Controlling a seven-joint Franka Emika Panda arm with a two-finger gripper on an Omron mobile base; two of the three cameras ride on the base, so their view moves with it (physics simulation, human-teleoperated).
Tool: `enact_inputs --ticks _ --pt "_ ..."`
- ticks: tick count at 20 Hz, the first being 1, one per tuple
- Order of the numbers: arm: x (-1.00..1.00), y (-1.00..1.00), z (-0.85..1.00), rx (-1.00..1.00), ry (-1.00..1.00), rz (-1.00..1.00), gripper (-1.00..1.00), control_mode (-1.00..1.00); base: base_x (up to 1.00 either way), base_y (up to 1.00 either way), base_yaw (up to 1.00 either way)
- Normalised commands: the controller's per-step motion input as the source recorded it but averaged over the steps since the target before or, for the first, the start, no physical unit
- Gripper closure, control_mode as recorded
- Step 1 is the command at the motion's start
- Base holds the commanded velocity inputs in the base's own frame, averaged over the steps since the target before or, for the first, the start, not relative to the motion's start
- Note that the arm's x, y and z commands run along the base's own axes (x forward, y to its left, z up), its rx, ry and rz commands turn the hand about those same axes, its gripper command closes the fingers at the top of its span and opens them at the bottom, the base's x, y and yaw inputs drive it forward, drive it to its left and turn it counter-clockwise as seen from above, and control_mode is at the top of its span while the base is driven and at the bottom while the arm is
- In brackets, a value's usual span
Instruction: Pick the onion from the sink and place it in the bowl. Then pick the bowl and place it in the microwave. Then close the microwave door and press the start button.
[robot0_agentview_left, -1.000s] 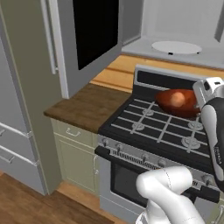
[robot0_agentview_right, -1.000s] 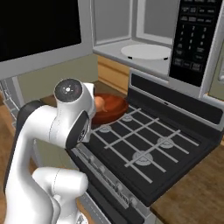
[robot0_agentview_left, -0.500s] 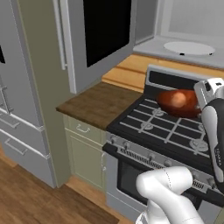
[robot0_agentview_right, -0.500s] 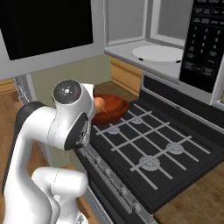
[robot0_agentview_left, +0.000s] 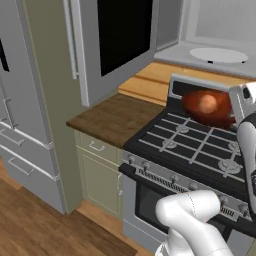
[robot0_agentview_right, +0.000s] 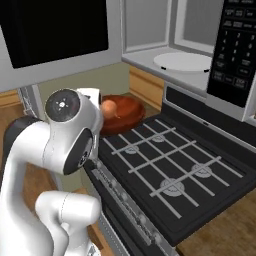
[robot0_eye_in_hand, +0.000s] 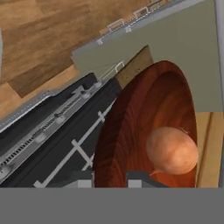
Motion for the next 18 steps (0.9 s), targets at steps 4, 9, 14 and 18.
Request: enact_inputs --ticks 4,9,14,18 --pt "0.00 0.27 0.52 -0.01 -0.18 -0.33 1.00 -1.00 0.00 0.00 0.00" --pt "0.00 0.02 0.49 0.00 -0.20 -0.25 1.00 -1.00 0.00 0.00 0.00" --pt "0.18 -0.03 0.34 0.00 -0.22 -0.06 1.00 -1.00 0.00 0.00 0.00" --pt "0.44 -0.06 0.15 0.00 -0.01 0.00 1.00 -1.00 0.00 0.00 0.00"
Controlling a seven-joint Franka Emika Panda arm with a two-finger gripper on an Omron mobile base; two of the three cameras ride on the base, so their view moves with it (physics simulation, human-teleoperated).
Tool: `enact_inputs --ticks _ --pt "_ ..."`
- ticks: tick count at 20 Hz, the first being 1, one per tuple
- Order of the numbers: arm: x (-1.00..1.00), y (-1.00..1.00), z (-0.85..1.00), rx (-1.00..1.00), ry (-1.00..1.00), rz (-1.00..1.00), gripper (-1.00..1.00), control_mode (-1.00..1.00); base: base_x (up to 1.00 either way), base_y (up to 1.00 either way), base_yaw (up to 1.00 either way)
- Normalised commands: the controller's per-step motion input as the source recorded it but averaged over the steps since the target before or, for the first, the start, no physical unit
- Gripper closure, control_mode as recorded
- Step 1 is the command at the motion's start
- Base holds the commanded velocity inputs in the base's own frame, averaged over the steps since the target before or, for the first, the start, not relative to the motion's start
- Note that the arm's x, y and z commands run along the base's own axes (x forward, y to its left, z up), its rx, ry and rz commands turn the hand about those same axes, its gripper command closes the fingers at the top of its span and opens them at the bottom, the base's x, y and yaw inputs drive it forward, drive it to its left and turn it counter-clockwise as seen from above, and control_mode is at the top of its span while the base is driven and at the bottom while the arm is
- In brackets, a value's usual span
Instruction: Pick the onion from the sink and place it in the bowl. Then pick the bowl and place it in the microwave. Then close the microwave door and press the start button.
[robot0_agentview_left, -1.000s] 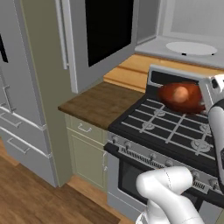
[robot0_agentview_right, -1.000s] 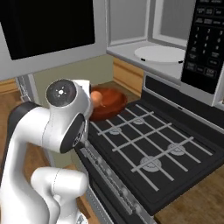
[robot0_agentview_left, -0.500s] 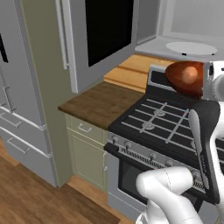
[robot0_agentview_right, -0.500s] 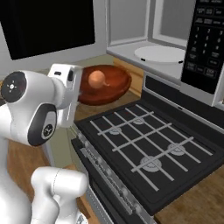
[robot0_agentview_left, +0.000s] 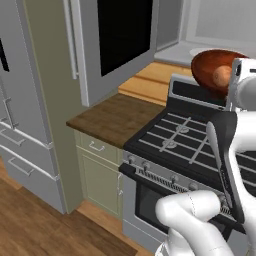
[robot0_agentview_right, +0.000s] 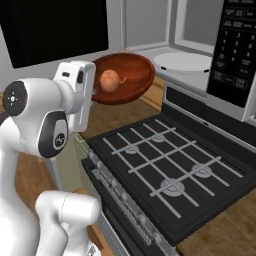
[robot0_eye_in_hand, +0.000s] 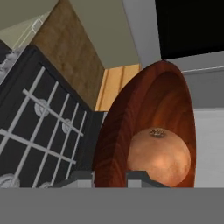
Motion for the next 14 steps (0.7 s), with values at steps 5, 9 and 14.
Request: enact_inputs --ticks 5,9,14 --pt "0.43 -0.04 0.21 -0.02 0.00 -0.02 1.00 -1.00 0.00 0.00 0.00" --pt "0.26 -0.10 0.29 -0.03 0.00 -0.05 1.00 -1.00 0.00 0.00 0.00" --pt "0.32 -0.29 0.27 -0.04 0.01 -0.03 1.00 -1.00 0.00 0.00 0.00"
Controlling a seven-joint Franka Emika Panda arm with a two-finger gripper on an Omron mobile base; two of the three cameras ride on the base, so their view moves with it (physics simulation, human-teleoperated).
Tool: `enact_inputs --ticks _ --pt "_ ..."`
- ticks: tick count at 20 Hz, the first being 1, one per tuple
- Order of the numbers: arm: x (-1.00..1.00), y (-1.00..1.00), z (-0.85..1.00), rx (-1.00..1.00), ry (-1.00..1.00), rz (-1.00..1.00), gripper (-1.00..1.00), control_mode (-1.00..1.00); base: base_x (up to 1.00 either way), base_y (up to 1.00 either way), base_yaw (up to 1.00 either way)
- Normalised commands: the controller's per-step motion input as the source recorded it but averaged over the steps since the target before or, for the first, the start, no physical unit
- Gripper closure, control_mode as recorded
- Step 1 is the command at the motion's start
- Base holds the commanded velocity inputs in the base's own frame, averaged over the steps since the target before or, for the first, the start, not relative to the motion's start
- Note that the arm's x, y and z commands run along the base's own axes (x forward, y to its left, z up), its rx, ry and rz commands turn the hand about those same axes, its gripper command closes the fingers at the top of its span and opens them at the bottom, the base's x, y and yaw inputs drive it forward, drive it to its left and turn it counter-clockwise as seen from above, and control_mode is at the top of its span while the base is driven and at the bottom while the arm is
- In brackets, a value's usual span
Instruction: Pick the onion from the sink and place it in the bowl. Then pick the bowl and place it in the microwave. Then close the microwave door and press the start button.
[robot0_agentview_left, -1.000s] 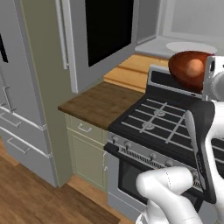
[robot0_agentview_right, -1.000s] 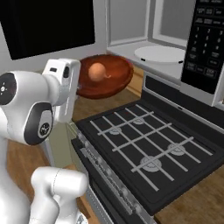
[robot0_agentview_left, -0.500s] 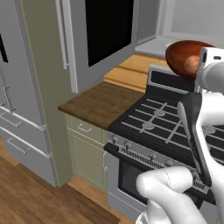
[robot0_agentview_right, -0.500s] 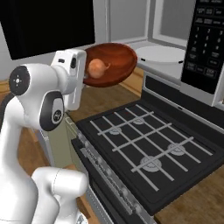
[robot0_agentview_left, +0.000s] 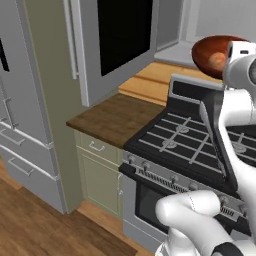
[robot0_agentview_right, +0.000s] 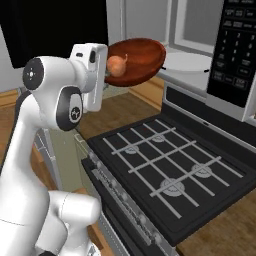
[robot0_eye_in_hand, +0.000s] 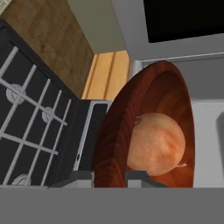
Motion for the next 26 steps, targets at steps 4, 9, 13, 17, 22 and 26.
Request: enact_inputs --ticks 4,9,13,17,22,26 --pt "0.21 -0.27 0.46 0.00 0.09 -0.01 1.00 -1.00 0.00 0.00 0.00" --pt "0.23 -0.22 0.33 0.00 0.08 0.00 1.00 -1.00 0.00 0.00 0.00" --pt "0.43 -0.30 0.12 0.00 0.05 0.00 1.00 -1.00 0.00 0.00 0.00" --pt "0.49 -0.33 0.07 0.00 0.00 0.00 1.00 -1.00 0.00 0.00 0.00" --pt "0.50 -0.32 0.00 0.00 0.00 0.00 1.00 -1.00 0.00 0.00 0.00" --pt "0.72 -0.29 -0.06 0.00 0.00 0.00 1.00 -1.00 0.00 0.00 0.00"
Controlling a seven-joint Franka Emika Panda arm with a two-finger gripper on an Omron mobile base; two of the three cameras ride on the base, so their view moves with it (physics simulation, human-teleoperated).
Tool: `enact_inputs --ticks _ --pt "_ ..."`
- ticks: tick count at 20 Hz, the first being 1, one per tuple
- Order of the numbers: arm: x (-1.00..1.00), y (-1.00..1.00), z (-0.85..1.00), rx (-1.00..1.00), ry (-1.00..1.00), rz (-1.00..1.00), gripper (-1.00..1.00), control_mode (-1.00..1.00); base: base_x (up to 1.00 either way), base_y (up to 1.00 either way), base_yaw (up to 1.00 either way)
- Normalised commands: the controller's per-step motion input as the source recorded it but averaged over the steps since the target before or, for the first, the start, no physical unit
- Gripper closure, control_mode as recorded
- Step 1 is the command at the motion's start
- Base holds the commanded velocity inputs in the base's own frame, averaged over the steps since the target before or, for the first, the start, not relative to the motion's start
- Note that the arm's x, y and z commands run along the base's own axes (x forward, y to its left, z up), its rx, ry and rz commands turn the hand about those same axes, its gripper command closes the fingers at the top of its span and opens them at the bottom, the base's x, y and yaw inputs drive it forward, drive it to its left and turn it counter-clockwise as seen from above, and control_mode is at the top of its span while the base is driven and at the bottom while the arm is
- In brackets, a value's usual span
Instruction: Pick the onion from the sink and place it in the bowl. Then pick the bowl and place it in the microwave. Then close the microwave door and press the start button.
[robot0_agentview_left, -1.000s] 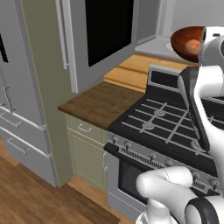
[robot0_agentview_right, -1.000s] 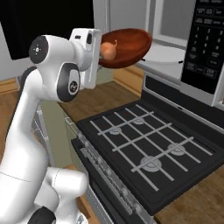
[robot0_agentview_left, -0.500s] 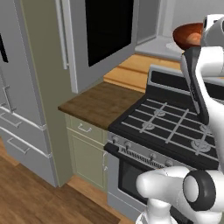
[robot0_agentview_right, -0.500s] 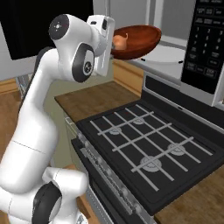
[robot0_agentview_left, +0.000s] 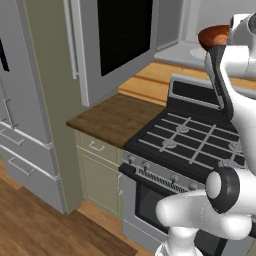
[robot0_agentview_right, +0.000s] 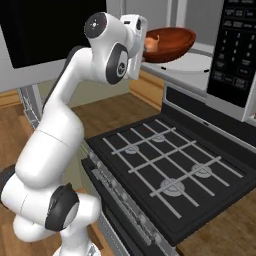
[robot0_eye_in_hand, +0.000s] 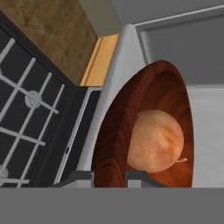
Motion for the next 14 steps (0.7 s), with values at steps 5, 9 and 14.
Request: enact_inputs --ticks 5,9,14 --pt "0.78 -0.37 -0.20 0.00 0.00 0.00 1.00 -1.00 0.00 0.00 0.00" --pt "0.78 -0.33 -0.24 0.00 0.00 0.00 1.00 -1.00 0.00 0.00 0.00" --pt "0.64 -0.35 -0.19 0.00 0.00 0.00 1.00 -1.00 0.00 0.00 0.00"
